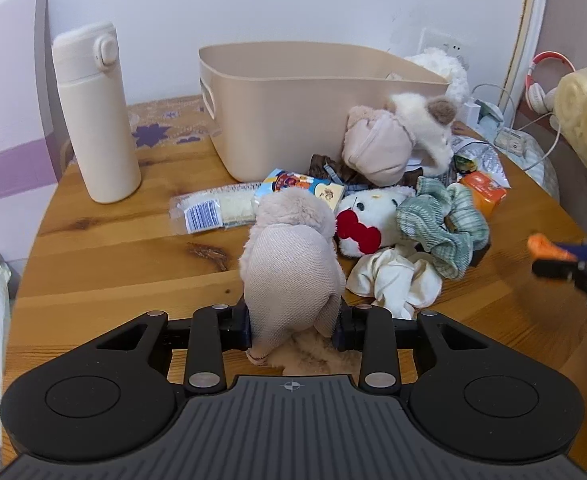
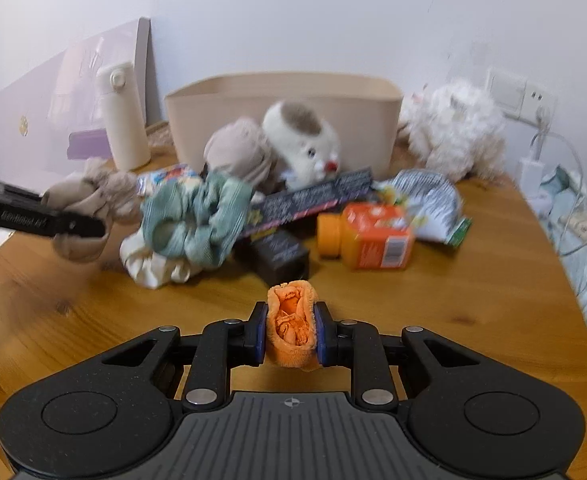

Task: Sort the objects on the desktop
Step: 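Carry both socks over the basket and open both grippers to drop them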

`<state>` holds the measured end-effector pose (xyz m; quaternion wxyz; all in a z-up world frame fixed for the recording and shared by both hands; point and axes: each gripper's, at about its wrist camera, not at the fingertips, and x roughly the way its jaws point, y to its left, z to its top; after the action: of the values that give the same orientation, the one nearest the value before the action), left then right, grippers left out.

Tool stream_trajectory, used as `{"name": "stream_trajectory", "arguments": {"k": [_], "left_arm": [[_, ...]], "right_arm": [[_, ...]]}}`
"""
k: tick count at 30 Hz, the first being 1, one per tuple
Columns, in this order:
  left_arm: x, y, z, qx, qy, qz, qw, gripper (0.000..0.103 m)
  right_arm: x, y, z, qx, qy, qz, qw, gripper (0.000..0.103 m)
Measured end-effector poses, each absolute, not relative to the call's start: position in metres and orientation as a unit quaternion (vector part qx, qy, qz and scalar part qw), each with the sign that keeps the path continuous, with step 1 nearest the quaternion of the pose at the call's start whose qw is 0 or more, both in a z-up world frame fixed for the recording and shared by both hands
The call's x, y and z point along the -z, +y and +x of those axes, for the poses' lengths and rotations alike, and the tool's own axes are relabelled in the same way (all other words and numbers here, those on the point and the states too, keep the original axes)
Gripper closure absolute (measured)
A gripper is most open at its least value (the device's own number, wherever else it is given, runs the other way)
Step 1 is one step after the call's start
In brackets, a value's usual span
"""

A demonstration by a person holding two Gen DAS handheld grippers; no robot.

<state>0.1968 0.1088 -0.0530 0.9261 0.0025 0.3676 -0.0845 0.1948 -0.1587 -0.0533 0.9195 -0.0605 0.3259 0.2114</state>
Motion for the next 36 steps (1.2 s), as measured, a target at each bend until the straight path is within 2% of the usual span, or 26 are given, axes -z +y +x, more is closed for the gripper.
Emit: {"name": "stream_trajectory", "arguments": {"k": [20,29,36], "left_arm": [[-0.050,0.088,0.208,0.064,0.242,0.094,0.964,0.068],[-0.077,0.076,0.265,0.060,0.213,0.099,0.970,0.068],[-0.073,0.068,0.324,0.024,0.210,0.106,0.972,0.068]], "right_arm": [[-0.050,-0.177,0.229,-0.173,0.214,-0.094,0.957,0.081],[-0.079,-0.153,0.272,-0.171,0.190,-0.136,0.957,0.081],[-0.090,-0.132,0.325,-0.173,0.192,-0.129,0.957,0.081]]}}
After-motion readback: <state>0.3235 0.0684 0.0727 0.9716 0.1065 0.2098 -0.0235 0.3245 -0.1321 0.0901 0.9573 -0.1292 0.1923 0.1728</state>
